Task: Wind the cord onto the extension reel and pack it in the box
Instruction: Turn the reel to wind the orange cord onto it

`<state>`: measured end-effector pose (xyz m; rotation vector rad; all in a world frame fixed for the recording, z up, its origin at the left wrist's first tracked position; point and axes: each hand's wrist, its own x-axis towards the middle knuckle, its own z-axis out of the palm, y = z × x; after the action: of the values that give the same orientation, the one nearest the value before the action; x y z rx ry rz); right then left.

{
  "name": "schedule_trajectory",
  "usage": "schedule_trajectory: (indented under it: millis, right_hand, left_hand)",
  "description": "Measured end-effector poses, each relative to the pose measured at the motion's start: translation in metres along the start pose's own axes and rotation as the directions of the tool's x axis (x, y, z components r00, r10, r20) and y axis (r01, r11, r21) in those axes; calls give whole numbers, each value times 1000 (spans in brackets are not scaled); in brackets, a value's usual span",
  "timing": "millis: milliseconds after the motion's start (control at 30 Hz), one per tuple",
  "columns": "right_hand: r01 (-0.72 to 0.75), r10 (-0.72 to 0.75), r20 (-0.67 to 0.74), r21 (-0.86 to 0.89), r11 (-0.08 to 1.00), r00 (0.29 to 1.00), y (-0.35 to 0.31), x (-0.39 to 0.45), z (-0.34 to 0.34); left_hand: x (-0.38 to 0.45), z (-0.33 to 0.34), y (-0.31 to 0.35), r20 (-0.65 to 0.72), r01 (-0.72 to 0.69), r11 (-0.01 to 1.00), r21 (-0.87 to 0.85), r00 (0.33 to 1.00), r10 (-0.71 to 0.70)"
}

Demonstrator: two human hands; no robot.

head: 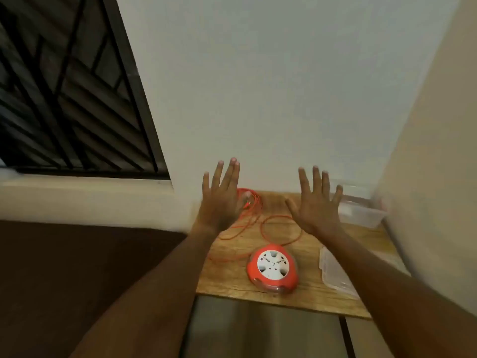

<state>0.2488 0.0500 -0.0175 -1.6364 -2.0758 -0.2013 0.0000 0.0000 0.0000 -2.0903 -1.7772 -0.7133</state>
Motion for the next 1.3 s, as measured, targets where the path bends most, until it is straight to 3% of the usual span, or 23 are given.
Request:
schedule_trajectory:
  millis: [167, 300, 400, 500, 567, 800, 933, 1033, 1167, 1300]
  right_hand:
    - [-70, 66, 193, 14, 997, 979, 2, -60, 63]
    - [-201, 192, 394, -19, 979, 899, 4, -98, 98]
    - [-345, 193, 558, 181, 921, 807, 0, -127, 112]
    - [-425, 161, 682, 237, 874, 713, -1, -147, 122]
    - [-478, 222, 658, 238, 846, 720, -3, -149, 127]
    - [-589, 301, 615, 339, 733, 728, -12, -121, 135]
    - [-554, 291, 552, 400, 730, 782, -3, -95, 131]
    - [-491, 241, 531, 399, 774, 812, 4, -71, 126]
    - [-428, 182, 528, 391, 815, 830, 14, -39, 118]
    - [-283, 42, 515, 399, 872, 856, 20, -5, 112]
  left_hand:
    - [-56, 80, -1, 196, 46, 980, -193, 981, -7]
    - [-84, 134, -10, 555, 166, 947, -276, 832, 17]
    - [-96, 161, -15, 692, 238, 906, -350, 718, 79]
    - [-100, 180, -16, 684, 274, 868, -415, 722, 99]
    - [-95, 190, -12, 671, 324, 837, -442, 738, 69]
    - [-75, 202, -6, 709, 564, 663, -493, 702, -70]
    - [-52, 201, -12, 712, 631, 535, -562, 698, -75]
    - [-29, 196, -11, 660, 588, 491, -643, 751, -36]
    - [7, 190, -7, 664, 633, 439, -638, 741, -103]
    - [37, 184, 0, 662, 686, 269, -676, 726, -187]
